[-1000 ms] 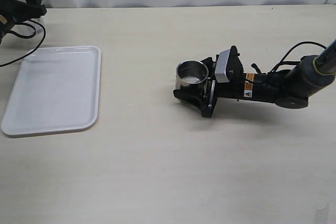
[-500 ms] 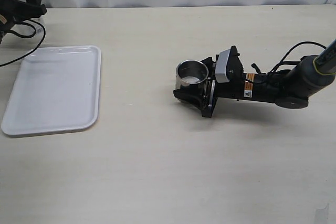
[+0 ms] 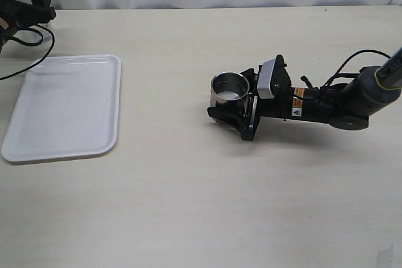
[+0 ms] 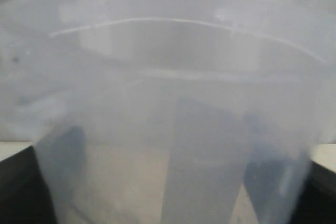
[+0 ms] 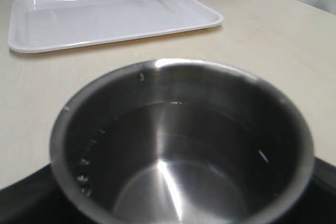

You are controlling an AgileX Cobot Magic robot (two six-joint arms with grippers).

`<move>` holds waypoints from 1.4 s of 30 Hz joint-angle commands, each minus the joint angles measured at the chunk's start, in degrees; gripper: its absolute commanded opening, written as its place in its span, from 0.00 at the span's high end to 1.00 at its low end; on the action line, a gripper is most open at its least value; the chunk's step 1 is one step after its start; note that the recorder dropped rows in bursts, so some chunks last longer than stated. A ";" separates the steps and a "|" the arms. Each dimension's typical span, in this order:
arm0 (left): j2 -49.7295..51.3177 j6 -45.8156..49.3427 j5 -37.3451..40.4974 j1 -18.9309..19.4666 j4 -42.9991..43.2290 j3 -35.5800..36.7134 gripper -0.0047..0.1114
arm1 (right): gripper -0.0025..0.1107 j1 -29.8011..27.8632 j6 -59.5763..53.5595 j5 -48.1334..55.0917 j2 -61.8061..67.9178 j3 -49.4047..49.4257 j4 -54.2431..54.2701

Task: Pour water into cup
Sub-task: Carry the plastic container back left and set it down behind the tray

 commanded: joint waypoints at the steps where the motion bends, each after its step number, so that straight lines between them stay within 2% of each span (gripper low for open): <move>1: -0.09 -0.21 0.55 0.06 -0.04 -0.26 0.13 | 0.94 0.06 0.08 -1.87 -0.33 -0.18 0.65; 5: -0.09 -0.16 1.36 0.06 -0.04 -0.26 0.08 | 0.94 0.06 0.08 -1.87 -0.33 -0.18 0.65; 10: -1.07 -0.06 3.84 0.16 -0.04 0.12 0.08 | 0.94 0.06 0.08 -1.87 -0.33 -0.18 0.65; 21: -5.14 0.10 2.62 0.26 0.04 5.81 0.08 | 0.94 0.06 0.08 -1.87 -0.33 -0.18 0.65; 32: -13.92 7.87 -3.66 0.26 -1.51 19.63 0.08 | 0.94 0.06 0.08 -1.87 -0.33 -0.18 0.65; 37: -18.97 8.75 -3.72 0.26 -3.55 25.41 0.08 | 0.94 0.06 0.08 -1.87 -0.33 -0.18 0.65; 42: -29.79 8.98 -2.77 0.26 -3.10 32.78 0.08 | 0.94 0.06 0.08 -1.87 -0.33 -0.18 0.65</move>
